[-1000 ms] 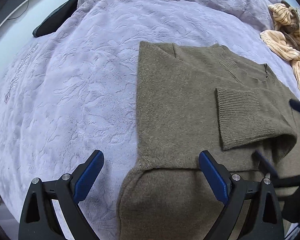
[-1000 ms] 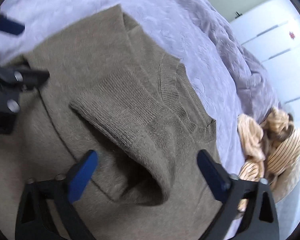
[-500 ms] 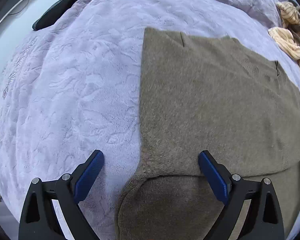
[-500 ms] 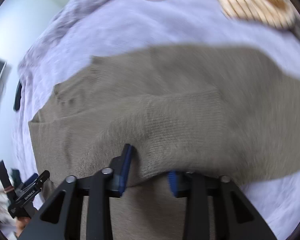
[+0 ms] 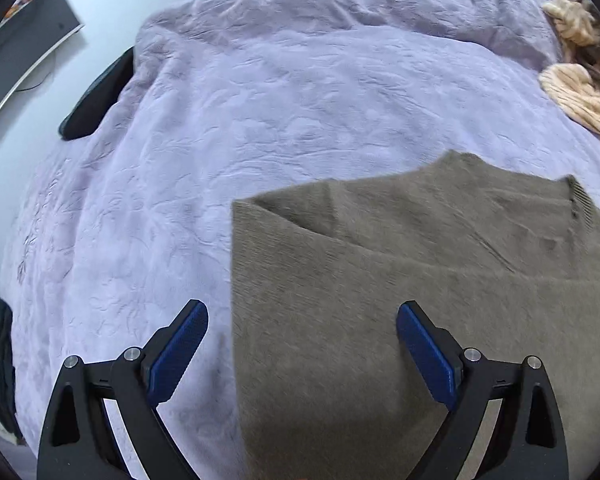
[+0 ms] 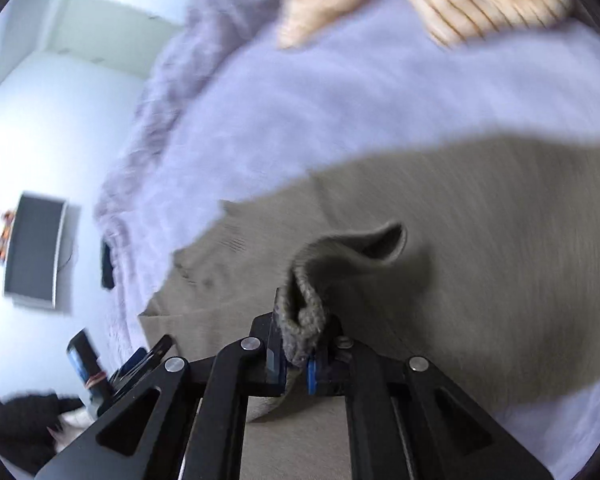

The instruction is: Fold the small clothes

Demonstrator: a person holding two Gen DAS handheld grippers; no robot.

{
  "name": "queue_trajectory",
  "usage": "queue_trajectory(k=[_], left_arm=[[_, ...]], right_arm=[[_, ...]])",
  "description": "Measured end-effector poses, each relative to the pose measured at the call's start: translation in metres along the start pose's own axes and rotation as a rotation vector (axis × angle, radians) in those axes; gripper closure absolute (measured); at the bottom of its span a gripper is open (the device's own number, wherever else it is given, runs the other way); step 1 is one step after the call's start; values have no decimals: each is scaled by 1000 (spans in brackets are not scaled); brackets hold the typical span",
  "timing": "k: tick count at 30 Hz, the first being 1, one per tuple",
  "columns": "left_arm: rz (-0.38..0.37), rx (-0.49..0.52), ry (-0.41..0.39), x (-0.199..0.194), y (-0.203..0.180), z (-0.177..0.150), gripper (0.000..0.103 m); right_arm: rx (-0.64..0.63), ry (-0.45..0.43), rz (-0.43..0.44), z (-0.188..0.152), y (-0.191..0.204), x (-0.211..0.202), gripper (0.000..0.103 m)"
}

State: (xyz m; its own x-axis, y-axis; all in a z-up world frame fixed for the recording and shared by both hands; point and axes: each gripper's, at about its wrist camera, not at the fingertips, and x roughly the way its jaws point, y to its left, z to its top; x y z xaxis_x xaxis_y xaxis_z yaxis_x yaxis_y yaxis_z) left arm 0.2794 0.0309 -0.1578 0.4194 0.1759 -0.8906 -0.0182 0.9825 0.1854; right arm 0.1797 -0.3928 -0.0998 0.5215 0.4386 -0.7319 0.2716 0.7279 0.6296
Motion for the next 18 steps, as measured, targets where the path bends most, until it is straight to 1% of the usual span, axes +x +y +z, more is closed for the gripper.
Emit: queue_trajectory(k=[2,3,5,7,8,10,11,13,14,16,18], left_arm=[[13,-35,20,14,12,4,7],[12,-48,31,19,18,3,7],[-12,-67,45,21,25,0,7],[-20,-63,56,20,28,-2,7],[-23,-54,61,19,28,-2,7],[-36,-40,73,14,26,-6,7],[-48,-36,80,11,25,-7,7],[-80,-33,94,2,25,-15,7],[-101,-28,100,-3,24,-19,7],[-138,-13,108,-15,19,-27,7],[-171,12,124,-30,10,-38,7]], right_arm=[[-72,-15,-24,9,5,-7,95],[-70,-8,-47,12,0,-4,95],[-28,19,-79,13,-19,5,95],[32,80,-128,6,-47,17,92],[56,101,-139,1,-56,21,91],[115,100,-102,-7,-70,19,91],[142,92,-95,-9,-74,14,88],[155,90,-102,-12,-72,8,84],[154,92,-110,-13,-70,5,80],[139,102,-130,-19,-67,-5,68],[121,113,-150,-27,-58,-10,42]])
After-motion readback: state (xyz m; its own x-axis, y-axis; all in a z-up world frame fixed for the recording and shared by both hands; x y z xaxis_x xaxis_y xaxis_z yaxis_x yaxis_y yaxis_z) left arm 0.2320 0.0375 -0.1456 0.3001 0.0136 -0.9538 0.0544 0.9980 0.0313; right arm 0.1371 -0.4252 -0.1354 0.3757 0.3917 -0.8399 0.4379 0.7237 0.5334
